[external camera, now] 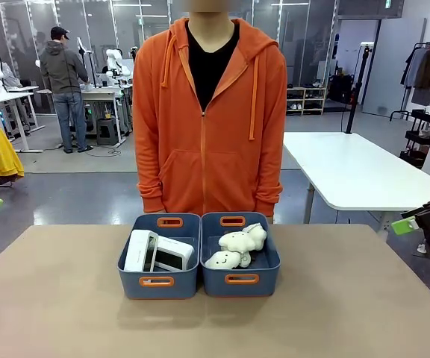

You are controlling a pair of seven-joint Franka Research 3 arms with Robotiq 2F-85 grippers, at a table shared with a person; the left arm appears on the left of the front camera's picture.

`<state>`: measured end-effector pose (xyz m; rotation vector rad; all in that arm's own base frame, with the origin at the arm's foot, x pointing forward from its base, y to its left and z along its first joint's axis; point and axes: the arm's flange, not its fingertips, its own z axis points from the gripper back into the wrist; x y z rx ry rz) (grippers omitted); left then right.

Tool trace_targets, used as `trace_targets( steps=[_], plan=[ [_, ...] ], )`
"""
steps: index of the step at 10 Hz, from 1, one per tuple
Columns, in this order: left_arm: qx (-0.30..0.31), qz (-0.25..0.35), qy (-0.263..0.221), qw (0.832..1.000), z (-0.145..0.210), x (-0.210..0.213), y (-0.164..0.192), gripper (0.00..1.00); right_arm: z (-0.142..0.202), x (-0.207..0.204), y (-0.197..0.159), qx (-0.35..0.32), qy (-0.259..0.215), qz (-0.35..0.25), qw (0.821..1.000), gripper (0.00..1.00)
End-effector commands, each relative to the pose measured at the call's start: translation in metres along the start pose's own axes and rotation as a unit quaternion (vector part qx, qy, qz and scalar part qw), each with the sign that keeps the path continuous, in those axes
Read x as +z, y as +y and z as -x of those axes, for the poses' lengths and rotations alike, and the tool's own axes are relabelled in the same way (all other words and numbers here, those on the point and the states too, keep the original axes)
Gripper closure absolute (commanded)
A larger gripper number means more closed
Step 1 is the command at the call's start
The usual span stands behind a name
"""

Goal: Sort the digital clocks into the basket.
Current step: Pick up the Digital clock from the table and place it into the empty Plastic storage basket.

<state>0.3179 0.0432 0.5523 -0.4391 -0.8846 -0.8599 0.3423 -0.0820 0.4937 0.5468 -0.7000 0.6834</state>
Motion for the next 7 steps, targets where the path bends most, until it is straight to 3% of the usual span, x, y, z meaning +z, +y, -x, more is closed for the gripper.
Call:
trace_targets(
  steps=[1, 7],
  plan=[
    [0.003, 0.006, -0.005, 1.0, -0.0052, -0.0007, 0.008, 0.0, 0.0011, 0.0009, 0.0012, 0.0, 0.004, -0.002, 1.0, 0.0],
    [0.003, 0.006, -0.005, 1.0, -0.0052, -0.0007, 0.008, 0.0, 0.0011, 0.0009, 0.0012, 0.0, 0.004, -0.002, 1.0, 0.0]
  ],
)
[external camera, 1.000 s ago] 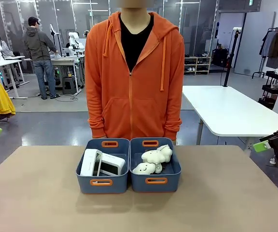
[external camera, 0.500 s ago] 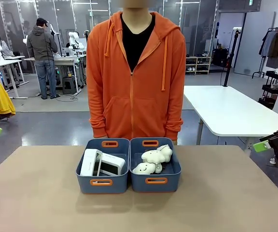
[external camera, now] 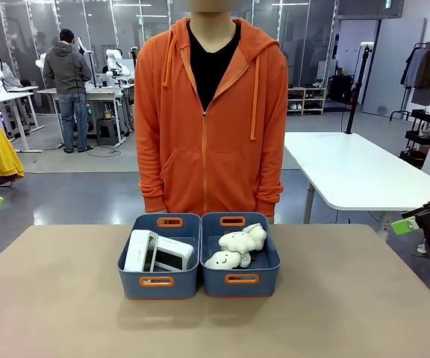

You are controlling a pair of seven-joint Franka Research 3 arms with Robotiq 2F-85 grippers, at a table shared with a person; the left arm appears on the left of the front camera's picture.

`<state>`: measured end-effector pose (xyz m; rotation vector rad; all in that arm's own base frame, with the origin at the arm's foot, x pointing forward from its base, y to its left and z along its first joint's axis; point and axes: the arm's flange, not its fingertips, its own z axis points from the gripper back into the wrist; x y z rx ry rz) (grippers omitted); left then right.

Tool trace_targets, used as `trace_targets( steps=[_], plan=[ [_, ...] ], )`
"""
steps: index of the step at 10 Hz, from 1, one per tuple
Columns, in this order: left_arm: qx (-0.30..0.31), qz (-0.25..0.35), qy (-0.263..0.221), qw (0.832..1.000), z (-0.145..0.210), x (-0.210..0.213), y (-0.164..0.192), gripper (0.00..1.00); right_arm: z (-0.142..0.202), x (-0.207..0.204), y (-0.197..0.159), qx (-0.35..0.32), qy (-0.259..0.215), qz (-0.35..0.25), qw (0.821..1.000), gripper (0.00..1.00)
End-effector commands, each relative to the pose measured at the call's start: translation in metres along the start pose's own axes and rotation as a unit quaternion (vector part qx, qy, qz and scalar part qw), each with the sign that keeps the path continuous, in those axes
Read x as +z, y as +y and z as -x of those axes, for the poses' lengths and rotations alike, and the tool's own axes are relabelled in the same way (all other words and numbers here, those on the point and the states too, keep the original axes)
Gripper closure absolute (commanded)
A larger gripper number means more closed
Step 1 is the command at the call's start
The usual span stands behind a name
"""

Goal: Sort the digital clocks into the basket.
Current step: Pick up the Digital clock from the table and place it into the empty Plastic storage basket.

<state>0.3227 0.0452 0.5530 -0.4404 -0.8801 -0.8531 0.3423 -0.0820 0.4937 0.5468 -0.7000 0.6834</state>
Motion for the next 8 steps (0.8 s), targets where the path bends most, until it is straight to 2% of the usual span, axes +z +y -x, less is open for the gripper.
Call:
trace_targets(
  steps=[1, 8],
  plan=[
    [-0.001, 0.007, -0.006, 1.0, -0.004, -0.0002, 0.0029, 0.0, 0.0011, 0.0009, 0.0012, 0.0, 0.004, -0.002, 1.0, 0.0],
    [-0.001, 0.007, -0.006, 1.0, -0.004, -0.0002, 0.0029, 0.0, 0.0011, 0.0009, 0.0012, 0.0, 0.004, -0.002, 1.0, 0.0]
  ],
)
